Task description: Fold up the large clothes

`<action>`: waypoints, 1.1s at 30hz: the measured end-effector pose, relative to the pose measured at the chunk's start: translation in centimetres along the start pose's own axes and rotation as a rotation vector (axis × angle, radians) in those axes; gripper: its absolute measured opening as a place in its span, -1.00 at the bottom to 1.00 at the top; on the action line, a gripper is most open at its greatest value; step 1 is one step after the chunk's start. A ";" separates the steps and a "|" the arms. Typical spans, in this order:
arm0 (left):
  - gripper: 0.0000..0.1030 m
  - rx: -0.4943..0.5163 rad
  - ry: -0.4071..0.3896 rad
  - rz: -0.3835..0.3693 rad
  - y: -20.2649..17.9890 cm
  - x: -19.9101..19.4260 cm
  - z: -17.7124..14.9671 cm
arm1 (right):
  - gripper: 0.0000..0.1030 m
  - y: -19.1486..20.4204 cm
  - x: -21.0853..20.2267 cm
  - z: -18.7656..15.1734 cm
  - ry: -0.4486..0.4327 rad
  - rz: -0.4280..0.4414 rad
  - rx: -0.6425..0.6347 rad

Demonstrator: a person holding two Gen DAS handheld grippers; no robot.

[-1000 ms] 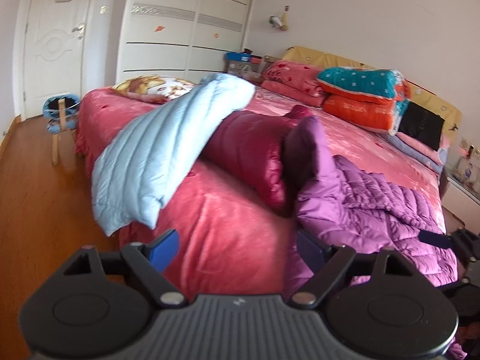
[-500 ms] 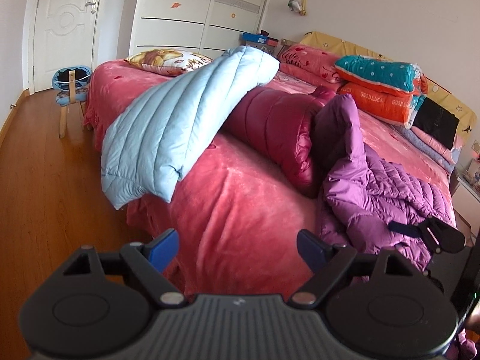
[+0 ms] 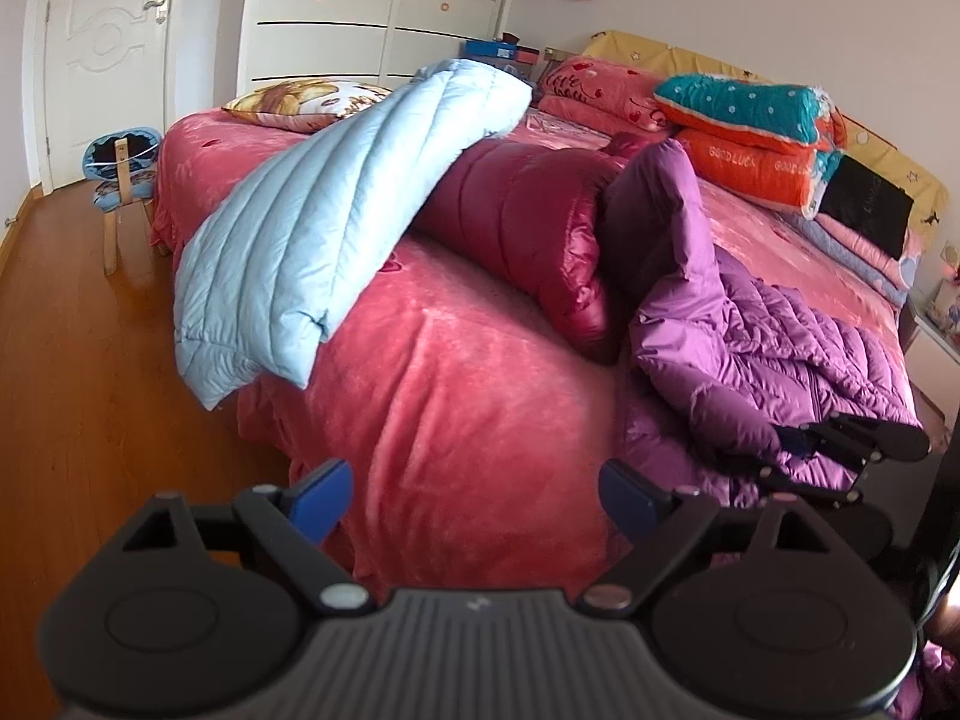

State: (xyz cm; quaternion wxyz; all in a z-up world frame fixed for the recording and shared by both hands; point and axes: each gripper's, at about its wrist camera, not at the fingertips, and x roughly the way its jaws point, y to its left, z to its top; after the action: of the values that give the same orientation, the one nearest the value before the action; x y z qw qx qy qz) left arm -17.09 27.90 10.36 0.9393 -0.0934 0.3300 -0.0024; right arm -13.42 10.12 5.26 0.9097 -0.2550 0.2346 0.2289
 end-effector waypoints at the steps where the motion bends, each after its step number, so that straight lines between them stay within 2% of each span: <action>1: 0.73 0.006 0.001 -0.001 -0.3 0.1 0.1 | -0.39 -0.4 -0.2 0.0 -0.004 0.006 0.030; 5: 0.74 0.039 0.008 -0.008 -1.5 0.4 0.3 | -0.47 -2.6 -1.4 0.3 -0.044 0.038 0.175; 9: 0.74 0.076 0.014 -0.016 -3.0 0.7 0.5 | -0.52 -6.0 -3.4 0.3 -0.108 0.092 0.380; 18: 0.77 0.151 0.037 -0.025 -6.7 2.1 1.1 | -0.53 -16.7 -8.8 -1.4 -0.328 0.147 0.860; 20: 0.77 0.168 0.040 -0.027 -7.5 2.4 1.3 | -0.59 -19.3 -9.6 -2.7 -0.378 0.138 0.965; 22: 0.77 0.186 0.044 -0.029 -8.5 2.7 1.6 | -0.74 -21.9 -10.2 -4.2 -0.421 0.116 1.067; 25: 0.79 0.224 0.042 -0.034 -10.1 3.3 2.0 | -0.75 -25.4 -10.8 -6.9 -0.470 0.063 1.188; 27: 0.80 0.251 0.036 -0.030 -11.2 3.8 2.2 | -0.75 -26.9 -11.0 -8.4 -0.481 -0.007 1.217; 30: 0.81 0.275 0.033 -0.025 -12.5 4.6 2.3 | -0.58 -27.6 -10.7 -9.7 -0.454 -0.041 1.130; 32: 0.81 0.271 0.040 -0.019 -13.1 5.4 2.3 | -0.07 -27.0 -10.1 -10.4 -0.445 0.004 1.076; 33: 0.81 0.265 0.048 -0.024 -13.3 5.9 2.3 | 0.63 -26.9 -9.7 -10.2 -0.430 0.027 1.050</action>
State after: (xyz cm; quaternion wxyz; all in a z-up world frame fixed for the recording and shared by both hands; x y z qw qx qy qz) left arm -10.32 14.80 10.84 0.9352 0.0279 0.3480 -0.0596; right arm -9.80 -19.18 12.35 0.9388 0.2870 0.1295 0.1397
